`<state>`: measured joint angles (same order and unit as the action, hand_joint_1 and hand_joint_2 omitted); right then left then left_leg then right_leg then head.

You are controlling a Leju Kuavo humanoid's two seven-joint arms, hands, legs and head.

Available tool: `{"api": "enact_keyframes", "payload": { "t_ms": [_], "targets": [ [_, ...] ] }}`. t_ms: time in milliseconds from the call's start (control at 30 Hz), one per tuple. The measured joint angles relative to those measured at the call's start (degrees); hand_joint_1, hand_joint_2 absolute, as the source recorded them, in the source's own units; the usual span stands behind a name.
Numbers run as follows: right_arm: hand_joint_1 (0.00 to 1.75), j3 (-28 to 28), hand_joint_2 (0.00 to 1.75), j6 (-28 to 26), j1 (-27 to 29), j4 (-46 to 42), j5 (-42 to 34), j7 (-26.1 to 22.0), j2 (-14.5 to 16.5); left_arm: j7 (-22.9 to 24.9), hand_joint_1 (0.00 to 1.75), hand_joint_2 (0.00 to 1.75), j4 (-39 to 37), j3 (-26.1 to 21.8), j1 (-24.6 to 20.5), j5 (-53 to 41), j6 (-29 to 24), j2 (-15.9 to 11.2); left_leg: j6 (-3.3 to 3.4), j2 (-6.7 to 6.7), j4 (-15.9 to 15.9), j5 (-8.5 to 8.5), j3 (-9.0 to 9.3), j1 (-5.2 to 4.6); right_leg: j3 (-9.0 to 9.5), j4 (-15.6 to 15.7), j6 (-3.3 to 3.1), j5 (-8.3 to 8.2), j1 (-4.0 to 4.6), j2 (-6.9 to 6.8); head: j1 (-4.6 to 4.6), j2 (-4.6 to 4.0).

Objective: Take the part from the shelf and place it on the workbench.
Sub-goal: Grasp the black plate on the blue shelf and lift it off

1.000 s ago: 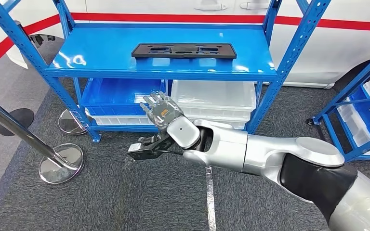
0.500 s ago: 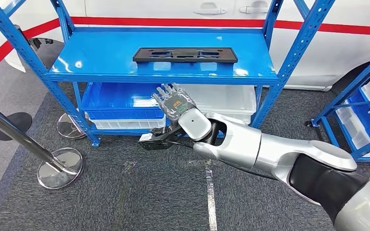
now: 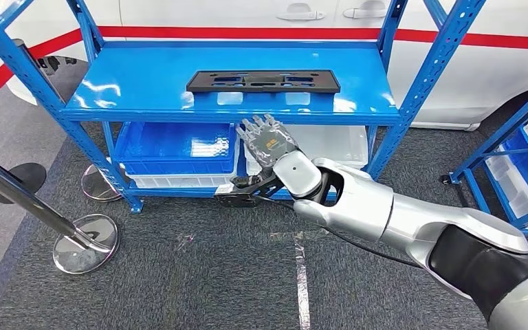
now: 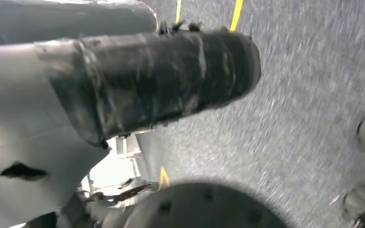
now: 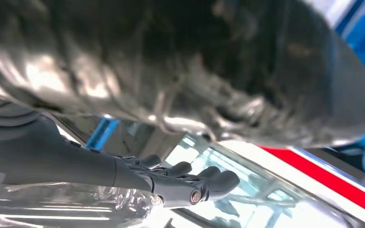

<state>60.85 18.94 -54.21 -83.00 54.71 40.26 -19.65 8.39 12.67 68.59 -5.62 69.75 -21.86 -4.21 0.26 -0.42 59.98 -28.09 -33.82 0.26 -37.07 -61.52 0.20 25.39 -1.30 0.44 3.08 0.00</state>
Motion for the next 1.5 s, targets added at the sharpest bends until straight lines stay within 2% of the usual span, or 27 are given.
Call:
{"api": "enact_keyframes", "payload": {
  "t_ms": [67, 167, 200, 233, 300, 367, 400, 467, 567, 600, 667, 700, 733, 767, 800, 867, 967, 1067, 1100, 1167, 1200, 1233, 1267, 1333, 1367, 1433, 1500],
  "targets": [
    [0.0, -0.6, 0.0, 0.1, 0.0, -0.5, 0.2, 0.0, -0.2, -0.1, 0.0, 0.0, 0.0, 0.0, 0.0, 0.0, 0.0, 0.0, -0.55, 0.1, 2.6, -1.51, -1.05, 0.13, 0.4, 0.2, -0.57, 0.16, -0.29, 0.05, -0.15, 0.0],
    [0.0, -1.1, 0.0, 0.5, 0.2, -1.1, 0.3, 0.0, -0.2, -0.4, 0.0, 0.0, 0.0, 0.0, -0.2, 0.0, 0.0, 0.1, -1.17, 0.18, 12.6, -5.1, -6.44, 0.34, 0.98, 0.2, -1.05, 0.63, -0.22, 0.06, -0.28, 0.0],
    [0.0, -1.1, 0.0, 0.6, 0.4, -1.1, 0.3, 0.0, -0.3, -0.5, 0.0, 0.0, 0.0, 0.0, -0.2, 0.0, 0.0, 0.1, -1.16, 0.18, 14.8, -5.19, -7.97, 0.35, 1.22, 0.2, -1.11, 0.82, -0.14, 0.09, -0.29, 0.0],
    [0.0, -1.2, 0.0, 0.7, 0.6, -1.3, 0.3, 0.0, -0.3, -0.5, 0.0, 0.0, 0.0, 0.0, -0.1, 0.0, 0.0, 0.1, -1.01, 0.17, 15.0, -4.21, -8.6, 0.33, 1.52, 0.2, -1.13, 1.04, -0.05, 0.14, -0.29, 0.0],
    [0.0, -1.4, 0.0, 0.6, 0.7, -1.6, 0.3, 0.0, -0.3, -0.4, 0.0, 0.0, 0.0, 0.0, 0.0, 0.0, 0.0, 0.0, -0.27, 0.16, 9.5, 0.26, -6.91, 0.18, 2.28, 0.3, -1.11, 1.52, 0.13, 0.29, -0.3, 0.0],
    [0.0, -1.9, 0.0, 0.5, 0.7, -1.8, 0.3, 0.0, -0.3, -0.3, 0.0, 0.0, 0.0, 0.0, 0.1, 0.0, 0.0, -0.1, 0.81, 0.18, 2.9, 3.32, -4.09, -0.27, 2.86, 0.5, -0.94, 1.89, 0.2, 0.38, -0.26, 0.0],
    [0.0, -2.1, 0.0, 0.5, 0.7, -1.9, 0.3, 0.0, -0.3, -0.2, 0.0, 0.0, 0.0, 0.0, 0.0, 0.0, 0.0, -0.2, 1.24, 0.2, 0.8, 3.69, -3.13, -0.55, 2.96, 0.7, -0.72, 1.95, 0.17, 0.36, -0.27, 0.0],
    [0.0, -2.4, 0.0, 0.5, 0.8, -2.0, 0.3, 0.0, -0.4, -0.1, 0.0, 0.0, 0.0, 0.0, -0.2, 0.0, 0.0, -0.3, 1.63, 0.18, -0.7, 3.27, -2.42, -0.89, 3.1, 1.3, -0.11, 1.85, 0.16, 0.31, -0.34, 0.0],
    [0.0, -3.0, 0.0, 0.4, 0.8, -2.4, 0.3, 0.0, -0.7, -0.1, 0.0, 0.0, 0.0, 0.0, -0.2, 0.0, 0.0, -0.2, 1.78, 0.31, -3.1, 3.61, -0.64, -0.22, 2.83, 0.0, 0.67, 2.94, 0.35, 0.03, -0.19, 0.0],
    [0.0, -3.2, 0.0, 0.4, 0.8, -2.4, 0.3, 0.0, -0.8, 0.0, 0.0, 0.0, 0.0, 0.0, -0.2, 0.0, 0.0, -0.1, 1.88, 0.37, -3.6, 3.67, -0.06, -0.03, 1.66, -2.5, 0.8, 4.14, 0.4, -0.06, -0.1, 0.0],
    [0.0, -3.4, 0.0, 0.5, 0.9, -2.5, 0.3, 0.0, -0.9, 0.0, 0.0, 0.0, 0.0, 0.0, -0.1, 0.0, 0.0, -0.1, 2.16, 0.36, -3.7, 3.31, 0.39, -0.13, -2.26, -9.6, 0.96, 6.72, 0.43, -0.12, -0.06, 0.0],
    [0.0, -3.4, 0.0, 0.5, 1.2, -2.5, 0.3, 0.0, -1.1, 0.0, 0.0, 0.0, 0.0, 0.0, -0.2, 0.0, 0.0, -0.1, 2.23, 0.28, -3.5, 3.04, 0.51, -0.14, -3.97, -12.0, 1.05, 7.09, 0.39, -0.13, -0.04, 0.0],
    [0.0, -3.4, 0.0, 0.5, 1.4, -2.5, 0.3, 0.0, -1.2, 0.0, 0.0, 0.0, 0.0, 0.0, -0.2, 0.0, 0.1, -0.1, 2.22, 0.17, -3.3, 2.72, 0.65, -0.14, -4.87, -12.8, 1.13, 6.44, 0.32, -0.15, -0.04, 0.0],
    [0.0, -3.4, 0.0, 0.4, 1.5, -2.5, 0.2, 0.0, -1.2, 0.0, 0.0, 0.0, 0.0, 0.0, -0.2, 0.0, 0.1, -0.1, 2.15, 0.06, -2.9, 2.31, 0.85, -0.13, -4.63, -11.2, 1.17, 4.7, 0.24, -0.18, -0.04, 0.0],
    [0.0, -3.5, 0.0, 0.2, 1.5, -2.6, 0.1, 0.0, -1.2, -0.1, 0.0, 0.0, 0.0, 0.0, -0.1, 0.0, 0.2, 0.0, 2.0, -0.01, -2.5, 1.79, 1.08, -0.11, -3.45, -7.9, 1.19, 2.32, 0.15, -0.21, -0.04, 0.0],
    [0.0, -3.7, 0.0, -0.5, 1.4, -2.6, -0.4, 0.0, -1.2, -0.1, 0.0, 0.0, 0.0, 0.0, -0.1, 0.0, 0.4, 0.0, 1.47, -0.09, -1.4, 0.72, 1.17, -0.24, -0.79, -1.6, 1.03, -0.45, 0.15, -0.2, -0.1, 0.0],
    [0.0, -3.9, 0.0, -1.3, 1.5, -2.7, -1.0, 0.0, -1.3, -0.3, 0.0, 0.0, -0.1, 0.0, -0.2, 0.0, 0.5, 0.0, 0.67, -0.14, -0.8, 0.1, 0.83, -0.45, 0.12, 0.5, 0.28, -0.3, 0.46, -0.03, -0.14, 0.0],
    [0.0, -4.1, 0.0, -1.3, 1.5, -2.7, -0.9, 0.0, -1.3, -0.4, 0.0, 0.0, 0.0, 0.0, -0.2, 0.0, 0.6, 0.0, -0.07, 0.0, 0.6, -1.14, 0.41, -0.31, 0.84, 1.0, -0.64, -0.15, 0.12, -0.03, -0.28, 0.0],
    [0.0, -4.2, 0.0, -1.2, 1.5, -2.7, -0.8, 0.0, -1.4, -0.4, 0.0, 0.0, 0.0, 0.0, -0.2, 0.0, 0.7, 0.0, -0.4, 0.06, 2.9, -2.32, -0.69, -0.21, 1.22, 1.3, -0.89, -0.07, -0.01, -0.05, -0.43, 0.0],
    [0.0, -4.4, 0.0, -0.9, 1.7, -2.8, -0.7, 0.0, -1.4, -0.4, 0.0, 0.0, 0.0, 0.0, -0.3, 0.0, 0.7, 0.1, -0.97, 0.13, 10.4, -5.04, -4.7, 0.01, 1.66, 1.4, -1.19, 0.2, 0.05, -0.06, -0.71, 0.0],
    [0.0, -4.4, 0.0, -0.7, 1.8, -2.8, -0.7, 0.0, -1.5, -0.5, 0.0, 0.0, 0.0, 0.0, -0.3, 0.0, 0.7, 0.1, -1.1, 0.13, 13.6, -5.71, -6.74, 0.08, 1.82, 1.4, -1.28, 0.35, 0.11, -0.04, -0.68, 0.0],
    [0.0, -4.4, 0.0, -0.6, 1.9, -2.8, -0.7, 0.0, -1.5, -0.5, 0.0, 0.0, 0.0, 0.0, -0.2, 0.0, 0.7, 0.1, -1.09, 0.13, 15.0, -5.32, -7.99, 0.1, 2.02, 1.4, -1.32, 0.54, 0.18, 0.01, -0.7, 0.0],
    [0.0, -4.5, 0.0, -0.5, 2.0, -2.8, -0.7, 0.0, -1.5, -0.5, 0.0, 0.0, 0.0, 0.0, -0.2, 0.0, 0.7, 0.1, -0.92, 0.13, 14.1, -3.75, -8.1, 0.08, 2.32, 1.4, -1.33, 0.75, 0.25, 0.09, -0.69, 0.0],
    [0.0, -4.6, 0.0, -0.5, 2.0, -2.9, -0.7, 0.0, -1.6, -0.5, 0.0, 0.0, -0.1, 0.0, 0.0, 0.0, 0.7, 0.0, -0.07, 0.12, 7.0, 1.22, -5.68, -0.16, 3.05, 1.5, -1.29, 1.21, 0.36, 0.26, -0.69, 0.0],
    [0.0, -4.8, 0.0, -0.5, 2.0, -3.0, -0.7, 0.0, -1.6, -0.5, 0.0, 0.0, -0.1, 0.0, 0.0, 0.0, 0.7, -0.1, 0.44, 0.12, 3.4, 2.98, -4.11, -0.4, 3.3, 1.6, -1.21, 1.39, 0.44, 0.31, -0.68, 0.0],
    [0.0, -4.9, 0.0, -0.3, 2.0, -3.1, -0.6, 0.0, -1.6, -0.6, 0.0, 0.0, -0.1, 0.0, -0.1, 0.0, 0.8, -0.2, 1.28, 0.12, -0.7, 3.85, -2.28, -0.9, 3.35, 1.8, -0.84, 1.54, 0.4, 0.32, -0.67, 0.0],
    [0.0, -5.0, 0.0, -0.2, 2.0, -3.2, -0.5, 0.0, -1.7, -0.6, 0.0, 0.0, -0.1, 0.0, -0.2, 0.0, 0.9, -0.3, 1.64, 0.11, -1.9, 3.49, -1.67, -1.08, 3.45, 2.2, -0.22, 1.54, 0.39, 0.27, -0.67, 0.0]
  ]
}}
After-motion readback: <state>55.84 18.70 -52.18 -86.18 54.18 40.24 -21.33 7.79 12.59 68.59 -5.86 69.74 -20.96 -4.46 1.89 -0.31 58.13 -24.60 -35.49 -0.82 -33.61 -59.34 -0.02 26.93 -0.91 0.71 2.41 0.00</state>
